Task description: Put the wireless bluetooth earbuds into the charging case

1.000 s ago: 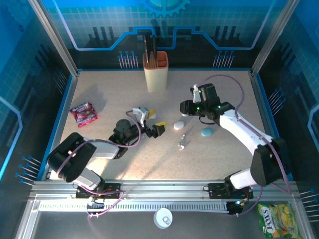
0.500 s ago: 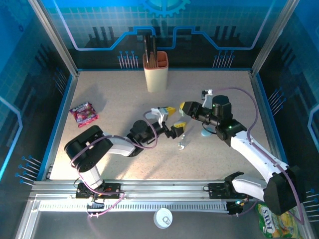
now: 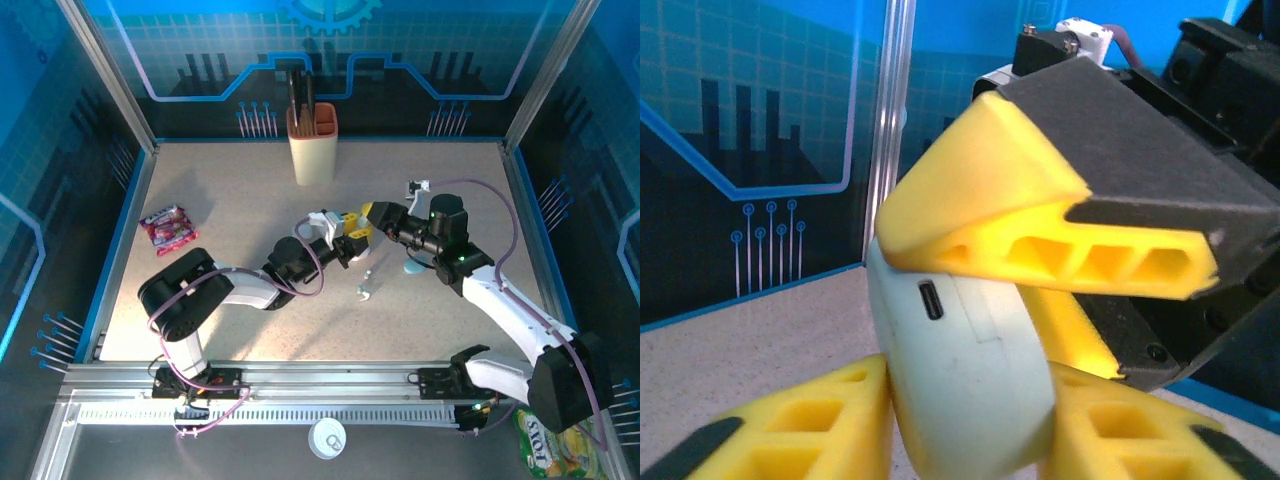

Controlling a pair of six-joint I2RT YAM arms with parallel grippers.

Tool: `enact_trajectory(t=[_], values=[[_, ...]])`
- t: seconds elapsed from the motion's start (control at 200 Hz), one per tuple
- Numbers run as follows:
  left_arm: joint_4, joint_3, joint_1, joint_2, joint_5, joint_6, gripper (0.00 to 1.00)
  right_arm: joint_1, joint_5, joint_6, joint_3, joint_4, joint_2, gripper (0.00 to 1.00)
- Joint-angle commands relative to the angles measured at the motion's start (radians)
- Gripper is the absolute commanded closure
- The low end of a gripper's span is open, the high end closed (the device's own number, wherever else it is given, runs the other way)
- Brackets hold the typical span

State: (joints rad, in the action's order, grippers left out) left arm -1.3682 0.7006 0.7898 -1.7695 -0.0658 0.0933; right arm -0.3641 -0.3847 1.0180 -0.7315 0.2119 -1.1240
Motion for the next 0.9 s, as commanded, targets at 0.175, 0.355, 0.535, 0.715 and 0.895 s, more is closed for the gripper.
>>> enact_trajectory(t=[0.175, 0.355, 0.535, 0.715, 0.895], values=[[-0.034, -0.002, 0.004, 0.006, -0.055, 0.002, 0.79, 0.02, -0.03, -0.032, 0.005, 0.004, -0.002, 0.61], [-0.012, -0.053, -0.04, 0.049, -0.188, 0.128, 0.83, 0.054, -0.127, -0.211, -0.033, -0.006, 0.032, 0.31], [0.035, -0.121, -0.097, 0.136, -0.432, 0.271, 0.82, 0.085, -0.4, -0.52, -0.118, -0.143, 0.045, 0.22], [-0.033, -0.142, -0.156, 0.18, -0.588, 0.495, 0.84, 0.087, -0.485, -0.772, -0.194, -0.411, 0.057, 0.23], [-0.034, -0.138, -0.181, 0.2, -0.635, 0.57, 0.81, 0.081, -0.604, -0.75, -0.175, -0.353, 0.041, 0.31]])
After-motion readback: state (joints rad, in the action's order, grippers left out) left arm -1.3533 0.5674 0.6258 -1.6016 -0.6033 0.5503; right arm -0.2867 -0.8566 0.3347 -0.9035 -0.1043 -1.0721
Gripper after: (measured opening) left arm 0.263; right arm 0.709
